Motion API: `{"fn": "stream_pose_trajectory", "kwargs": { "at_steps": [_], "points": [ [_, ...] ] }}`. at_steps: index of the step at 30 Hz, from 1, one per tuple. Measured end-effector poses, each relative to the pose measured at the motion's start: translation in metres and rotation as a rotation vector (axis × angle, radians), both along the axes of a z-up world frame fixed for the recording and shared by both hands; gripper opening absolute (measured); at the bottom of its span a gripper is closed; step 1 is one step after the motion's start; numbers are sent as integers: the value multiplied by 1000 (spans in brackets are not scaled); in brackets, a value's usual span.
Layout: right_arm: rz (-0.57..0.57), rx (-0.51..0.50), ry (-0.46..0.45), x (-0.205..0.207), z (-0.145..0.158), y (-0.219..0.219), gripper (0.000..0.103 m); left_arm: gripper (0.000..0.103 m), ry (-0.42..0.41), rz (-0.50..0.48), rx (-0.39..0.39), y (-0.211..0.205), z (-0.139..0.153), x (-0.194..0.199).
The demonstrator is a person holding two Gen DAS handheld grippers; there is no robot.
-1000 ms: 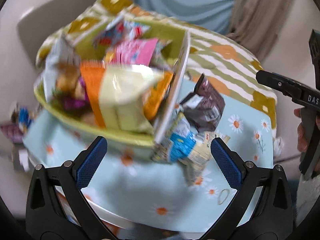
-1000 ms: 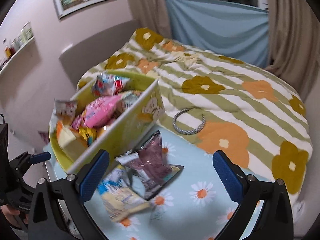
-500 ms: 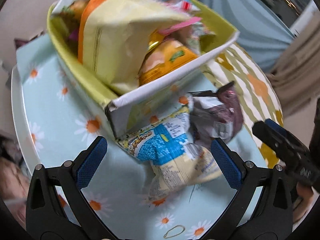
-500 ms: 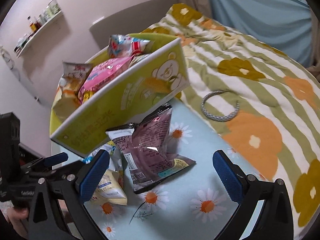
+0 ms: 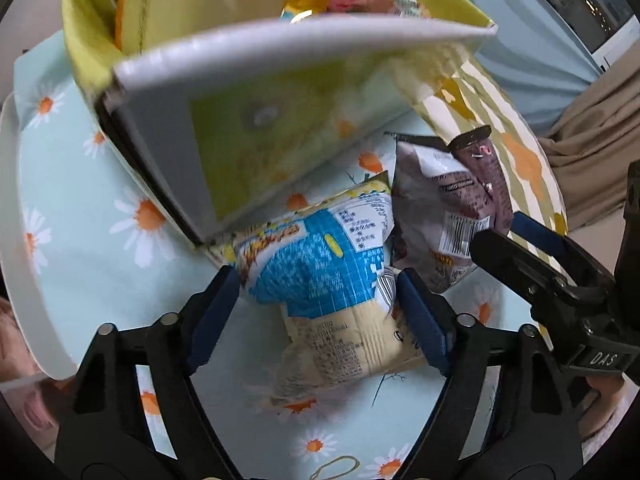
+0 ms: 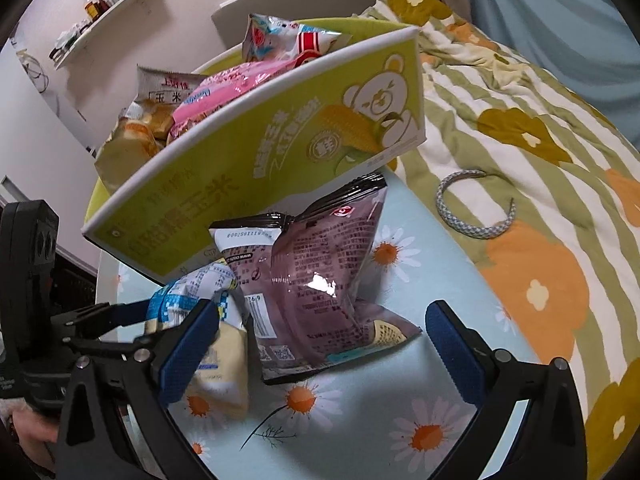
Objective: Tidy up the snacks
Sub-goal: 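Move both tools to the last two bags beside the box, then grasp the blue-white corn bag with left tool while right tool grasps the purple bag, then carry both bags over the box and open both tools to drop them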
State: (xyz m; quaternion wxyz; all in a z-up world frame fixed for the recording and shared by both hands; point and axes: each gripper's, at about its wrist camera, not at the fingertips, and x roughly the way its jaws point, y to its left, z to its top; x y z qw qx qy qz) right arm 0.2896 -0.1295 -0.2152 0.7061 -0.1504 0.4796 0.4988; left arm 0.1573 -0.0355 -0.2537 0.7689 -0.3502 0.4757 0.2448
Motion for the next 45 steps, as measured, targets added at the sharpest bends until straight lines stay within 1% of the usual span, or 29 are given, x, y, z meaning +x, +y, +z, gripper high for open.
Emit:
{"fn": "stream_pose_trajectory", "kwargs": {
  "at_steps": [2,5,6,7,10,12,14,16,18,19,21,23,28,32,34,37,38,40,41,45],
  "points": [
    [12,-5,-4,0,-2,2,103,76,12,-6,-11,-1,-5,-1],
    [25,-14,-5,1,-6,6,103,68,5,-12,-17,-2,-7,-3],
    [29,-17,-4,2,-8,7,101,64,7,-21,-12,-3,-6,-3],
    [33,-21,-1,3,-10,7,99,63,6,-31,-12,-4,-6,-4],
    [40,-33,14,3,-16,10,93,61,2,-45,-13,-1,-2,-10],
    [38,-36,20,2,-19,11,87,60,1,-59,-7,-2,-1,-12],
    [27,-38,25,1,-22,10,84,59,1,-79,3,-2,0,-13],
    [12,-39,28,0,-24,9,76,58,-3,-109,18,-5,3,-15],
    [5,-41,50,0,-27,10,62,57,-1,-135,32,-7,6,-15],
    [5,-41,54,-1,-27,10,59,56,0,-148,41,-9,7,-16],
    [8,-41,32,-4,-24,9,50,54,-1,-168,52,-12,10,-15],
    [-2,-33,20,-6,-20,6,46,53,-3,-198,63,-17,13,-15],
    [-72,-15,18,-9,-7,-11,46,53,-22,-263,89,-26,23,-11],
    [-157,-2,15,-9,11,-31,46,53,-75,-316,101,-33,44,-12],
    [-191,4,3,-9,23,-39,46,53,-114,-348,105,-35,61,-12],
    [-231,10,-41,-12,51,-49,46,53,-169,-390,130,-38,87,-10],
    [-240,12,-54,-12,60,-51,46,53,-198,-408,142,-37,101,-9],
    [-260,22,-89,-13,83,-54,46,53,-237,-434,169,-34,120,-8],
    [-270,28,-104,-14,93,-55,46,53,-260,-455,191,-31,133,-6],
    [-322,68,-164,-12,138,-50,46,53,-324,-504,230,-10,168,1]
  ]
}}
